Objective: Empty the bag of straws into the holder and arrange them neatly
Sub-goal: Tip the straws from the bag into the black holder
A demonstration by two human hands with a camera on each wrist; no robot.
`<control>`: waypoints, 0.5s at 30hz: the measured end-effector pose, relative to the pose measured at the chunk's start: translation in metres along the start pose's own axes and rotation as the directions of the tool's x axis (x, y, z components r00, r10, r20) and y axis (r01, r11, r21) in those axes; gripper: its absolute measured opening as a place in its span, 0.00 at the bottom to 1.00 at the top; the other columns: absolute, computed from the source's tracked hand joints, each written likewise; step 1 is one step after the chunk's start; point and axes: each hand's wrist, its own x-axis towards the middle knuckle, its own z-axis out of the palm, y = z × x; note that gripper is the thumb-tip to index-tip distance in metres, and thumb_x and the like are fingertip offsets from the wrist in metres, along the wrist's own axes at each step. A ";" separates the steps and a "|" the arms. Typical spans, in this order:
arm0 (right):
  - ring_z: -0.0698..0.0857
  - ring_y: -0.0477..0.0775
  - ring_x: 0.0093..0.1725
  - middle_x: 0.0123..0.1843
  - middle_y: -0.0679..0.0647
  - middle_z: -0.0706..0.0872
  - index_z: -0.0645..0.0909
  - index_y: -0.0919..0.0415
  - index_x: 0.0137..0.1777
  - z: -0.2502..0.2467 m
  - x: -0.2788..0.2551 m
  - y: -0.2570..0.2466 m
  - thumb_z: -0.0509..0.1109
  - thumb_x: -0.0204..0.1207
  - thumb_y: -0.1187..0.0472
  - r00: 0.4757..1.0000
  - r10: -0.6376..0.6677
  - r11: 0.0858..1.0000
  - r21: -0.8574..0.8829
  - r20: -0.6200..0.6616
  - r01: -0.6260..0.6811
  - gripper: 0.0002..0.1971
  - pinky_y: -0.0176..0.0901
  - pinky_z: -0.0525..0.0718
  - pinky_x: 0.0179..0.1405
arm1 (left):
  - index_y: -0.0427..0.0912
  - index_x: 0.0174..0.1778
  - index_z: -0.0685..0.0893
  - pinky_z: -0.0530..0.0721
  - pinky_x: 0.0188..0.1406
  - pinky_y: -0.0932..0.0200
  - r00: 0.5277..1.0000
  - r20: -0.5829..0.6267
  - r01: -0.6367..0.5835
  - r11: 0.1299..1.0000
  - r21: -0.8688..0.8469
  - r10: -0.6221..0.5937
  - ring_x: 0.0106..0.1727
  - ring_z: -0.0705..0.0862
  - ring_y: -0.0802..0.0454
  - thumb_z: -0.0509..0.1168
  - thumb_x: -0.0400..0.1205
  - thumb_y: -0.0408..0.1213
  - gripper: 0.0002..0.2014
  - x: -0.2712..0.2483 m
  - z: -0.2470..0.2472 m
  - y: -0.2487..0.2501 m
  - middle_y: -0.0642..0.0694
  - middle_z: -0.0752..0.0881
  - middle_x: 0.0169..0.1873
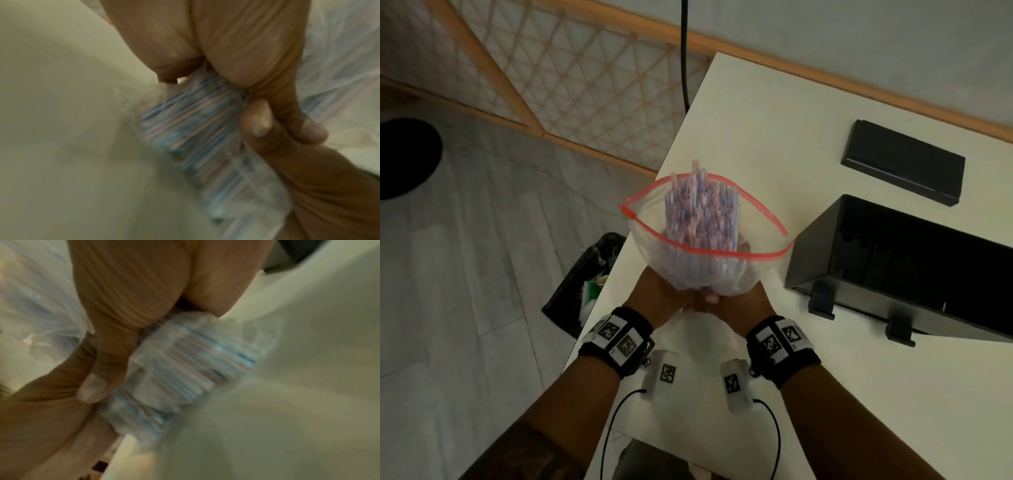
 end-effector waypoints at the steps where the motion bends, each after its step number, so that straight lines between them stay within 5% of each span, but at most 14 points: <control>1: 0.81 0.53 0.60 0.54 0.44 0.85 0.83 0.58 0.64 0.002 0.002 0.007 0.89 0.64 0.58 1.000 0.015 1.000 0.001 -0.026 -0.015 0.30 0.29 0.78 0.63 | 0.52 0.63 0.82 0.91 0.56 0.44 0.999 0.007 0.038 0.999 -0.023 -0.037 0.56 0.86 0.49 0.88 0.61 0.38 0.35 0.001 -0.001 0.001 0.45 0.88 0.56; 3: 0.80 0.50 0.58 0.51 0.43 0.82 0.82 0.59 0.65 0.003 0.003 0.012 0.90 0.62 0.57 0.996 0.043 0.999 -0.017 -0.077 -0.044 0.31 0.36 0.77 0.61 | 0.53 0.47 0.84 0.92 0.41 0.41 0.999 0.026 0.033 0.999 -0.018 -0.032 0.40 0.88 0.54 0.89 0.56 0.38 0.27 0.001 0.000 -0.002 0.41 0.88 0.42; 5: 0.77 0.45 0.57 0.48 0.39 0.78 0.83 0.55 0.61 0.005 0.000 0.008 0.90 0.62 0.53 0.998 0.041 0.996 -0.079 -0.054 -0.046 0.29 0.38 0.79 0.61 | 0.53 0.44 0.83 0.92 0.36 0.46 0.998 0.055 0.036 0.999 0.004 -0.036 0.32 0.87 0.62 0.88 0.57 0.43 0.25 -0.002 0.001 0.000 0.42 0.88 0.37; 9: 0.83 0.47 0.59 0.52 0.38 0.82 0.81 0.46 0.61 0.004 -0.021 0.002 0.89 0.64 0.60 0.993 0.115 0.979 0.167 0.006 -0.115 0.28 0.54 0.86 0.66 | 0.50 0.65 0.83 0.89 0.65 0.44 0.995 0.091 0.019 0.995 0.094 -0.028 0.57 0.87 0.56 0.79 0.51 0.72 0.48 -0.022 0.006 0.020 0.49 0.88 0.56; 11: 0.84 0.44 0.55 0.48 0.33 0.78 0.81 0.54 0.69 0.003 -0.036 0.000 0.84 0.71 0.65 0.987 0.161 0.953 0.255 0.022 -0.161 0.27 0.42 0.87 0.60 | 0.51 0.62 0.82 0.86 0.60 0.62 0.993 0.119 -0.015 0.988 0.151 -0.004 0.51 0.81 0.68 0.80 0.59 0.62 0.37 -0.039 0.006 0.033 0.60 0.82 0.52; 13: 0.83 0.38 0.50 0.47 0.36 0.77 0.81 0.54 0.67 0.004 -0.047 -0.012 0.81 0.74 0.67 0.987 0.158 0.903 0.401 0.021 -0.153 0.23 0.33 0.86 0.56 | 0.59 0.58 0.78 0.82 0.50 0.76 0.999 0.053 0.003 0.996 0.089 -0.008 0.51 0.83 0.69 0.85 0.67 0.44 0.28 -0.050 0.005 0.046 0.59 0.83 0.51; 15: 0.84 0.40 0.51 0.49 0.40 0.84 0.80 0.46 0.57 0.005 -0.053 -0.025 0.84 0.65 0.61 0.994 0.109 0.832 0.550 -0.031 -0.074 0.23 0.46 0.88 0.62 | 0.44 0.66 0.81 0.78 0.53 0.81 0.995 0.088 -0.057 0.993 0.102 0.048 0.54 0.86 0.61 0.81 0.65 0.61 0.38 -0.060 0.001 0.063 0.48 0.87 0.54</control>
